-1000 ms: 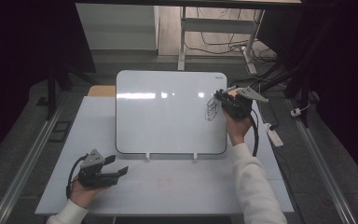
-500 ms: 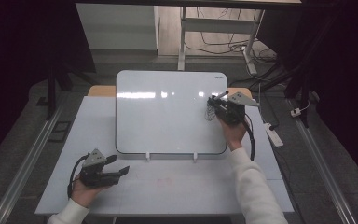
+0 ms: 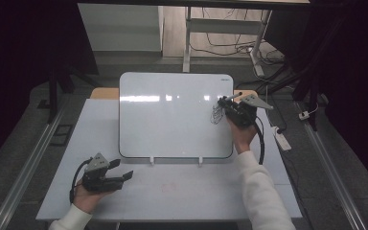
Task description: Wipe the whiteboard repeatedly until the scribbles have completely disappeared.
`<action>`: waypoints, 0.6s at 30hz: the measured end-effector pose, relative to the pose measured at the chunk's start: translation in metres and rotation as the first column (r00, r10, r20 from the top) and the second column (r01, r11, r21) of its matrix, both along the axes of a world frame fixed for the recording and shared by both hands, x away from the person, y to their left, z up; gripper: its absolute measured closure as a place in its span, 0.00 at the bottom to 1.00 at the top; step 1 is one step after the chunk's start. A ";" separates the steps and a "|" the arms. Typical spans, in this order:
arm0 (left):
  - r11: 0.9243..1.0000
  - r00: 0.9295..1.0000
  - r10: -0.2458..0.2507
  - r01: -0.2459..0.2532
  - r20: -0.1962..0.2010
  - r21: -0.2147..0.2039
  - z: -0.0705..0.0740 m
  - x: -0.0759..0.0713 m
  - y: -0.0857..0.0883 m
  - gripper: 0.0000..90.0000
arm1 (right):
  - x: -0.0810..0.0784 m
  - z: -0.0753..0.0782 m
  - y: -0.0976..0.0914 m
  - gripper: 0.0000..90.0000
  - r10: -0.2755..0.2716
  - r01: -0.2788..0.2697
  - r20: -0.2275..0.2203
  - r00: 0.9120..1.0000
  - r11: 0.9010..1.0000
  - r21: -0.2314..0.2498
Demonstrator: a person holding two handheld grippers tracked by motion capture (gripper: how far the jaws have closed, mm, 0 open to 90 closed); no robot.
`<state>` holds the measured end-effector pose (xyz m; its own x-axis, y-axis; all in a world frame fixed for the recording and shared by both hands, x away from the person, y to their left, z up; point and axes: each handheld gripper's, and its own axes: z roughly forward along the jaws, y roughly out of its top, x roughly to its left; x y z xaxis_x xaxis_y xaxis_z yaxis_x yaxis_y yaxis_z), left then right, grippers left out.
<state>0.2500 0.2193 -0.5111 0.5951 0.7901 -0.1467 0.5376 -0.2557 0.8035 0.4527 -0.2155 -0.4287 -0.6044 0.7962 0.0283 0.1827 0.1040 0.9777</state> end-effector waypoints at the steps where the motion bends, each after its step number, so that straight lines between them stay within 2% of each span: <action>1: 1.000 1.000 0.001 -0.001 0.000 -0.001 0.000 0.000 0.000 0.33 | 0.000 0.000 0.000 0.86 0.000 0.000 0.000 1.000 1.000 0.000; 2: 1.000 1.000 0.002 -0.002 -0.002 -0.001 0.000 0.001 0.001 0.33 | -0.004 -0.003 0.007 0.86 0.041 -0.041 -0.004 0.999 0.999 -0.028; 3: 1.000 1.000 0.002 -0.002 -0.004 0.000 -0.001 0.001 0.000 0.33 | -0.009 -0.005 0.014 0.86 0.061 -0.060 0.014 0.998 0.994 -0.088; 4: 1.000 1.000 0.002 -0.002 -0.006 0.002 -0.001 0.002 0.000 0.33 | -0.009 -0.005 0.014 0.86 0.061 -0.060 0.014 0.998 0.994 -0.088; 5: 1.000 1.000 0.000 0.000 -0.007 0.005 -0.001 0.002 -0.001 0.33 | -0.006 -0.003 0.011 0.86 0.052 -0.051 0.014 0.999 0.996 -0.069; 6: 1.000 1.000 -0.001 0.001 -0.007 0.008 -0.001 0.002 -0.002 0.33 | -0.003 -0.001 0.006 0.86 0.015 -0.015 0.019 1.000 0.999 -0.040; 7: 1.000 1.000 -0.003 0.003 -0.005 0.009 -0.001 0.001 -0.002 0.33 | 0.005 0.004 -0.005 0.86 -0.049 0.048 0.024 0.999 0.999 0.012; 10: 1.000 1.000 -0.004 0.004 0.003 0.002 0.000 -0.001 -0.001 0.33 | 0.005 0.003 -0.006 0.86 -0.047 0.047 0.008 0.999 0.998 0.036; 11: 1.000 1.000 -0.002 0.002 0.002 -0.001 0.001 0.000 0.000 0.33 | 0.001 0.002 -0.002 0.86 -0.021 0.021 0.013 1.000 1.000 0.004; 12: 1.000 1.000 0.001 -0.001 0.000 -0.004 0.000 0.000 0.000 0.33 | -0.005 -0.003 0.008 0.86 0.050 -0.049 0.004 0.999 0.997 -0.053; 13: 1.000 1.000 -0.001 0.001 -0.004 0.001 -0.001 0.002 0.000 0.33 | -0.007 -0.003 0.008 0.86 0.058 -0.057 0.014 0.998 0.995 -0.083; 14: 1.000 1.000 -0.001 0.001 -0.004 0.001 -0.001 0.002 0.000 0.33 | -0.007 -0.003 0.008 0.86 0.058 -0.057 0.014 0.998 0.995 -0.083; 15: 1.000 1.000 -0.003 0.003 -0.005 0.004 -0.001 0.002 -0.001 0.33 | -0.003 0.001 0.000 0.86 0.011 -0.010 0.027 1.000 0.998 -0.065; 16: 1.000 1.000 -0.004 0.004 -0.007 0.005 -0.001 0.001 -0.002 0.33 | -0.003 0.001 0.000 0.86 0.011 -0.010 0.027 1.000 0.998 -0.065; 18: 1.000 1.000 -0.009 0.009 -0.003 0.007 -0.001 0.000 -0.003 0.33 | 0.005 0.006 -0.017 0.86 -0.059 0.059 0.017 0.998 0.998 0.018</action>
<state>0.2502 0.2165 -0.5117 0.6017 0.7859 -0.1429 0.5373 -0.2659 0.8004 0.4581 -0.2329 -0.4227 -0.5568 0.8301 0.0319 0.1706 0.0767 0.9823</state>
